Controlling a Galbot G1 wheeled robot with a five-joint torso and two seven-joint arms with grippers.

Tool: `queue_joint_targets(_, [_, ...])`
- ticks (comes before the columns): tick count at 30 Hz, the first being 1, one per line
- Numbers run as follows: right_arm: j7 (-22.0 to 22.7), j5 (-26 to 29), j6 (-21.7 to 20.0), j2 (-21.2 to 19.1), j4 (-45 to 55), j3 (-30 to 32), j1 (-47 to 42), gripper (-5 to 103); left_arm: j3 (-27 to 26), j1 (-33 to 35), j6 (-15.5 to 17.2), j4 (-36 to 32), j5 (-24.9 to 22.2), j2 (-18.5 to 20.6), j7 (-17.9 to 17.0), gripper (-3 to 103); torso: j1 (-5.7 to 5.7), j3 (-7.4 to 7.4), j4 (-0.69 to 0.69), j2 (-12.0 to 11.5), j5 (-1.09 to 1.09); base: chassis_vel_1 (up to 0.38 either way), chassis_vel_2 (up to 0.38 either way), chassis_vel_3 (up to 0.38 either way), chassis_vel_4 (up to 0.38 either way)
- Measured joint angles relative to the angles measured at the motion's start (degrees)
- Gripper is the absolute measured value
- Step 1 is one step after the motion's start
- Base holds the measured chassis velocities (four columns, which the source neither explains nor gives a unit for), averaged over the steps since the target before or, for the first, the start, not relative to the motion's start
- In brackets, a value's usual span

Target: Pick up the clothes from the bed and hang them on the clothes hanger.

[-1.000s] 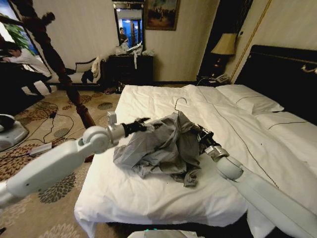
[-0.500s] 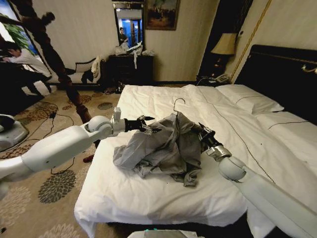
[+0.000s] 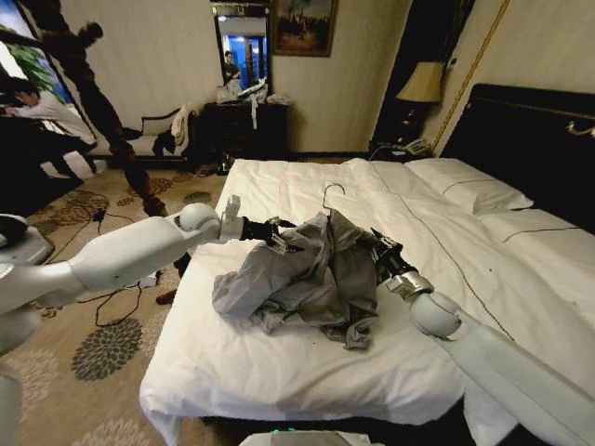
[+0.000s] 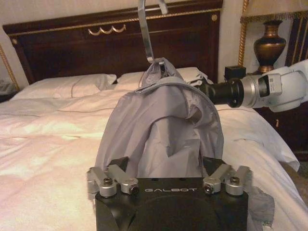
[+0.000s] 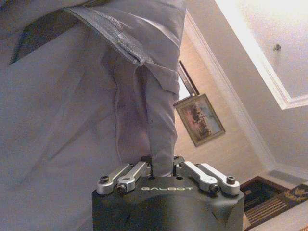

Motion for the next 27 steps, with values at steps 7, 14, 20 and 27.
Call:
queue_joint_targets(7, [-0.46, -1.75, 0.51, -0.09, -0.13, -0.87, 0.54, 15, 1.96, -0.57, -0.04, 0.71, -0.9, -0.85, 0.65, 58, 0.0, 0.0, 0.01, 0.0, -0.01, 0.0, 0.0, 0.0, 0.0])
queue_joint_targets(14, [-0.87, -3.23, 1.3, -0.05, -0.13, -1.55, 1.13, 15, 3.11, -1.32, 0.08, 0.28, -1.29, -0.8, 0.97, 36, -0.02, 0.0, 0.01, 0.0, -0.01, 0.0, 0.0, 0.0, 0.0])
queue_joint_targets(20, [-1.05, -3.31, 2.29, -0.84, -0.01, -1.48, 1.37, 15, 3.87, -1.34, 0.1, -0.36, -1.45, -0.34, 1.11, 16, -0.01, 0.0, 0.01, 0.0, -0.01, 0.0, 0.0, 0.0, 0.0])
queue_joint_targets(27, [-0.98, -3.04, 2.42, -1.11, 0.37, -1.34, 1.71, 15, 3.74, -0.9, 0.21, -1.47, -1.38, 0.12, -1.06, 16, -0.02, 0.0, 0.02, 0.0, -0.01, 0.0, 0.0, 0.0, 0.0])
